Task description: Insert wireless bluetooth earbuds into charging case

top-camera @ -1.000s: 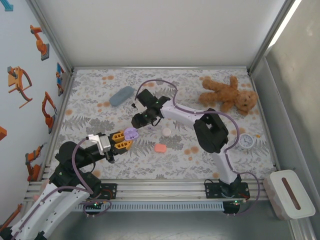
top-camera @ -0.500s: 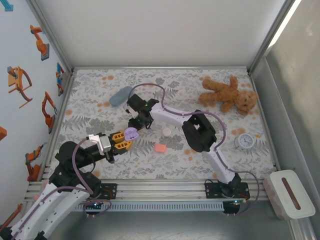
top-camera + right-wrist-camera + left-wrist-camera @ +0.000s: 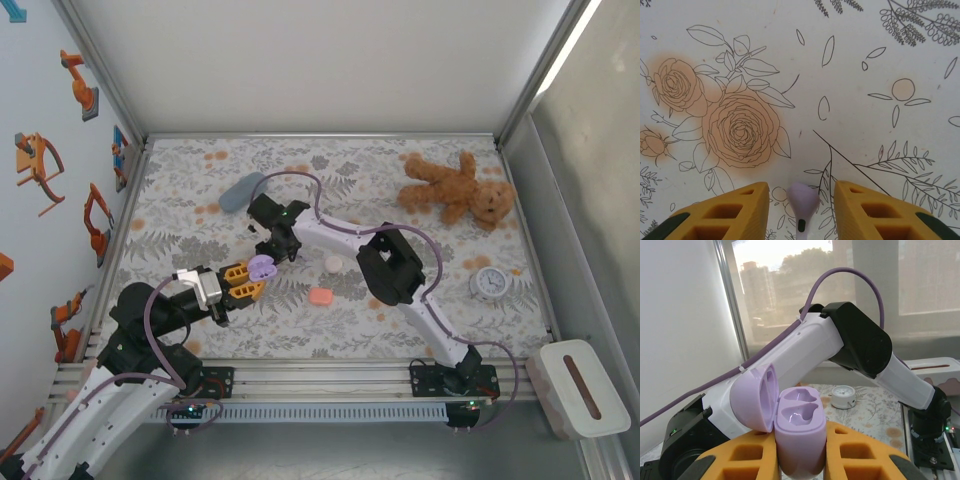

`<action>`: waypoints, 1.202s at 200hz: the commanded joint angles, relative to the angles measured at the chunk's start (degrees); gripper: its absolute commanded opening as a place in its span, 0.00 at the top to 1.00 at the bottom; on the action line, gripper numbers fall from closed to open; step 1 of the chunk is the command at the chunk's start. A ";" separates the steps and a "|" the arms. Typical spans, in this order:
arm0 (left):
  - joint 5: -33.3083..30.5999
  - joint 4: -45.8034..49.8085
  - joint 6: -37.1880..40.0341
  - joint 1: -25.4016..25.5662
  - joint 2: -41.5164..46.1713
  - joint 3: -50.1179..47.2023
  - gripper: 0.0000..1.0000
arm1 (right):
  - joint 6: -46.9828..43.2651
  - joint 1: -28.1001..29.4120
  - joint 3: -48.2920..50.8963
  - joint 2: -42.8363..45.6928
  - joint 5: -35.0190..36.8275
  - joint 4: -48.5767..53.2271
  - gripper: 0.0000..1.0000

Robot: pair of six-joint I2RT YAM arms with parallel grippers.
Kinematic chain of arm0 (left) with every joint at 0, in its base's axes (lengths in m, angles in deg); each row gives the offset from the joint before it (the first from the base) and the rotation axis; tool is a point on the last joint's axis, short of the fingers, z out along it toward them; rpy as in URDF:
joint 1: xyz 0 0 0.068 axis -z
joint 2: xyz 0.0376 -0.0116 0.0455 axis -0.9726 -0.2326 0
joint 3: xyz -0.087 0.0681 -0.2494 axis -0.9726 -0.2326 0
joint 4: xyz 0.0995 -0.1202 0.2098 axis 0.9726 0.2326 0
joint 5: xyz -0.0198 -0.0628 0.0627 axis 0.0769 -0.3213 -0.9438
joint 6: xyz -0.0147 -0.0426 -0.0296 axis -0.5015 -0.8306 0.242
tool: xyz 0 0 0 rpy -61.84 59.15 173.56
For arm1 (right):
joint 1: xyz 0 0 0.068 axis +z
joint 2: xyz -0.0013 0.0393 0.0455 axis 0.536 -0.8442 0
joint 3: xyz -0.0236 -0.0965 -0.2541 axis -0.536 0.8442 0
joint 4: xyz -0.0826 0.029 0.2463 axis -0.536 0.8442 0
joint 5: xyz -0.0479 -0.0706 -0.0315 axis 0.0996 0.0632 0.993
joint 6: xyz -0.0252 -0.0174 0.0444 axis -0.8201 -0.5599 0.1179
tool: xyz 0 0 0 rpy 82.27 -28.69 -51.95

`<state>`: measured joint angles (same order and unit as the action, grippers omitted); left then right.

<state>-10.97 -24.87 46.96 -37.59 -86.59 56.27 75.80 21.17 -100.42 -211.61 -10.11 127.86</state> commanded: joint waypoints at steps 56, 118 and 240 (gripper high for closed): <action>-0.04 -0.07 1.04 0.15 0.55 1.81 0.92 | -1.14 0.93 -2.07 -3.00 1.98 3.42 0.69; -0.57 0.53 0.90 0.11 1.26 1.70 0.93 | -1.06 0.90 0.33 0.23 1.44 1.71 0.79; -0.62 0.47 0.12 0.15 1.12 1.58 0.93 | -1.04 -2.71 18.81 18.08 1.02 -11.87 0.81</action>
<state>-11.63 -23.63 47.02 -37.59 -86.00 56.36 74.77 20.10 -85.80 -201.62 -8.88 121.28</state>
